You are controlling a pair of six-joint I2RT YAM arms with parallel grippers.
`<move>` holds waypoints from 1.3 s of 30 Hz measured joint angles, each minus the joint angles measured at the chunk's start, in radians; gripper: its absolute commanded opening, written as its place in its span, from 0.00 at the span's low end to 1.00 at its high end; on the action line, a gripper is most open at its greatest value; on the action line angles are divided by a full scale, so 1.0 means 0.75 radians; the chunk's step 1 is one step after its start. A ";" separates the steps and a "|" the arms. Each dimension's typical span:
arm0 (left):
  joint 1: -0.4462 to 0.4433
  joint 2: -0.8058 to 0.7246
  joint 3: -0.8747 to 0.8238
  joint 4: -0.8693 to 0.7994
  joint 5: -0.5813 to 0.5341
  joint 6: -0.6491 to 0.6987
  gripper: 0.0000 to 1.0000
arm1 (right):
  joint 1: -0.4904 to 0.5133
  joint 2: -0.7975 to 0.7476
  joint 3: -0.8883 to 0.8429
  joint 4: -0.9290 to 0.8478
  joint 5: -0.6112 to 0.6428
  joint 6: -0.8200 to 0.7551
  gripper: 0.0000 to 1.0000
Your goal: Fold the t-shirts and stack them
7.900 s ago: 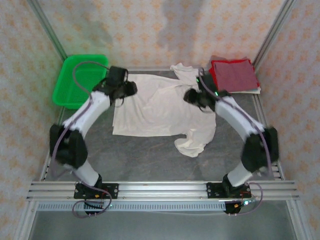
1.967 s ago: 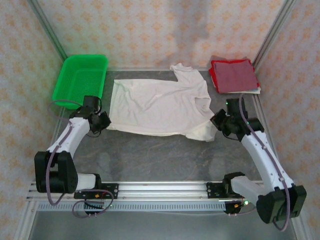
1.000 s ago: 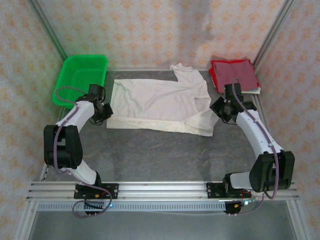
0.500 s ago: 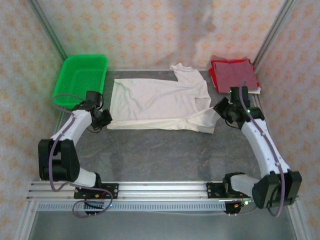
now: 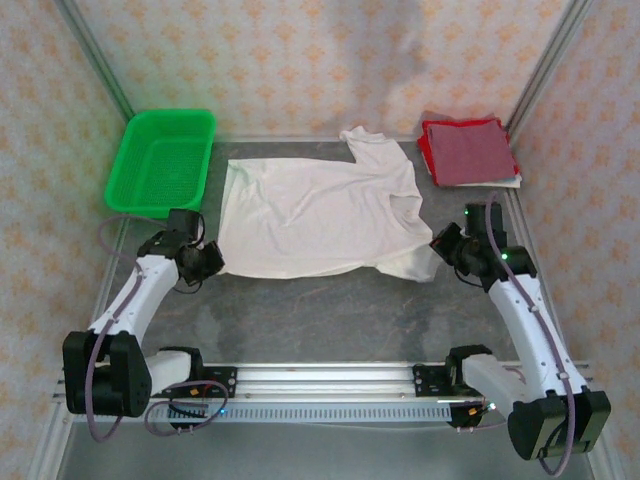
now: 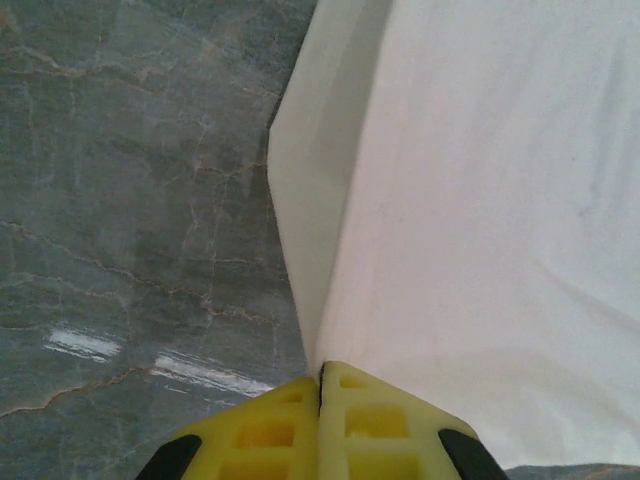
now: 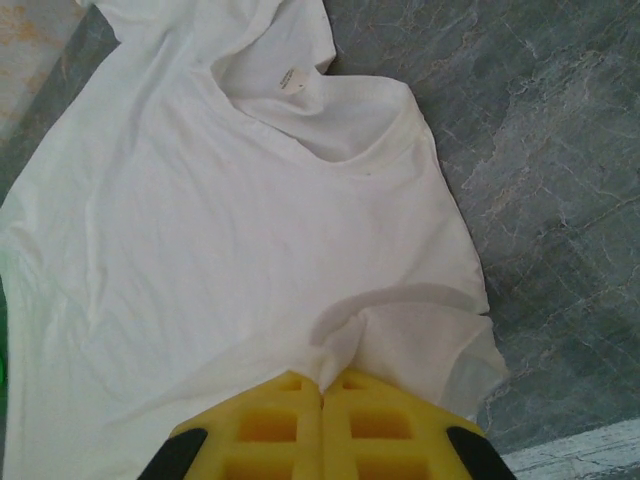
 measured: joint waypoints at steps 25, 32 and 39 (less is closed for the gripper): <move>0.047 0.421 0.301 0.025 -0.089 0.041 0.00 | 0.000 0.490 0.250 0.109 0.066 -0.074 0.00; 0.047 0.571 0.423 0.025 -0.114 0.052 0.00 | 0.000 0.635 0.370 0.131 0.058 -0.079 0.01; 0.047 0.769 0.620 0.011 -0.126 0.076 0.35 | 0.000 0.879 0.595 0.171 0.024 -0.079 0.15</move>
